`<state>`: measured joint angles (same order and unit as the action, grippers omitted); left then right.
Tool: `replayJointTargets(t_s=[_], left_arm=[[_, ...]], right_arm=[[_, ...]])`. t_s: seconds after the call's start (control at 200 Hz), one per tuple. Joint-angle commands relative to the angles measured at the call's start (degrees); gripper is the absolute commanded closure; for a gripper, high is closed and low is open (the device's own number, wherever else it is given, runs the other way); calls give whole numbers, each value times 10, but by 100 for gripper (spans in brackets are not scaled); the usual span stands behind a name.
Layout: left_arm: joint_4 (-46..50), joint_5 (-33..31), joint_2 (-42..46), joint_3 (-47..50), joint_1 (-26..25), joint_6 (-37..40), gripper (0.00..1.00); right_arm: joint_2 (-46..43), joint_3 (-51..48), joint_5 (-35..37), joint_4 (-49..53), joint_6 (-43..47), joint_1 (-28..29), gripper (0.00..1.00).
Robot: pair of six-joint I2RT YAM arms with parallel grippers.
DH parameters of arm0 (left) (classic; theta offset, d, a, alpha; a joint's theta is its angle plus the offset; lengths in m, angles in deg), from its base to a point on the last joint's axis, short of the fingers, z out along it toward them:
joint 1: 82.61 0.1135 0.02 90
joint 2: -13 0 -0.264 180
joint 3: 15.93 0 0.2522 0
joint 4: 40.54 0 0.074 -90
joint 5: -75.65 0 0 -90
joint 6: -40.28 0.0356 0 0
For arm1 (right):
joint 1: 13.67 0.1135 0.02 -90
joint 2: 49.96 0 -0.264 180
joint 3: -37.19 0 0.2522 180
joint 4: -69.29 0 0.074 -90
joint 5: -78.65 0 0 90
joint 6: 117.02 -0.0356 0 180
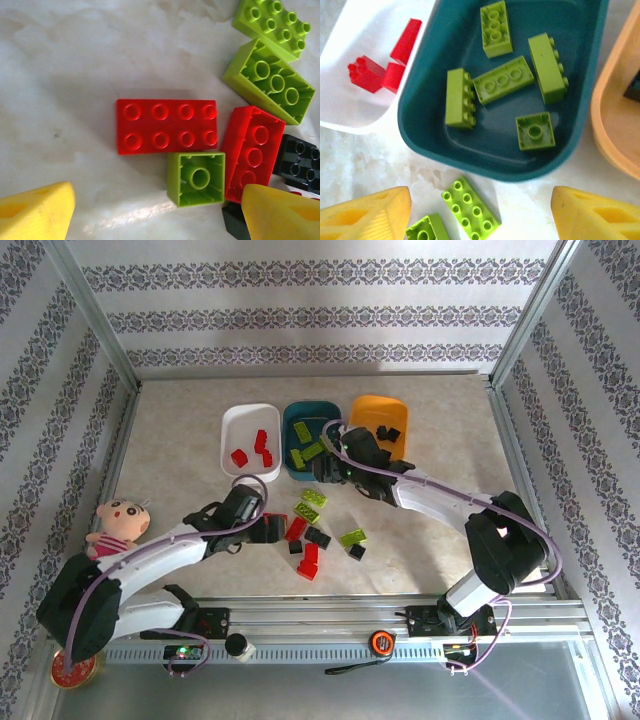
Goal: Sort the legos into containers by color
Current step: Pick up the lego from the center of the table.
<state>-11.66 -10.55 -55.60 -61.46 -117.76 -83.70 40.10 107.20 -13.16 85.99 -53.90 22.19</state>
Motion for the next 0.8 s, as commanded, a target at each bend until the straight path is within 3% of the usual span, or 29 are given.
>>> replayJointTargets(t_s=[0.0,0.37,0.51,0.795], left_arm=[[-42,-25,-33,-30,-9,33,13],[-54,-71,-154,-90,-10,66,8],[-33,-98,-173,-101,-9,69,9],[-33,-82,-176,-70,-11,61,14]], right_arm=[[-31,-21,5,-20,-11,-2,26],[-59,-46,4,-23,-11,-5,26],[-69,-53,4,-23,-11,-7,26],[-82,-61,3,-28,-11,-13,26]])
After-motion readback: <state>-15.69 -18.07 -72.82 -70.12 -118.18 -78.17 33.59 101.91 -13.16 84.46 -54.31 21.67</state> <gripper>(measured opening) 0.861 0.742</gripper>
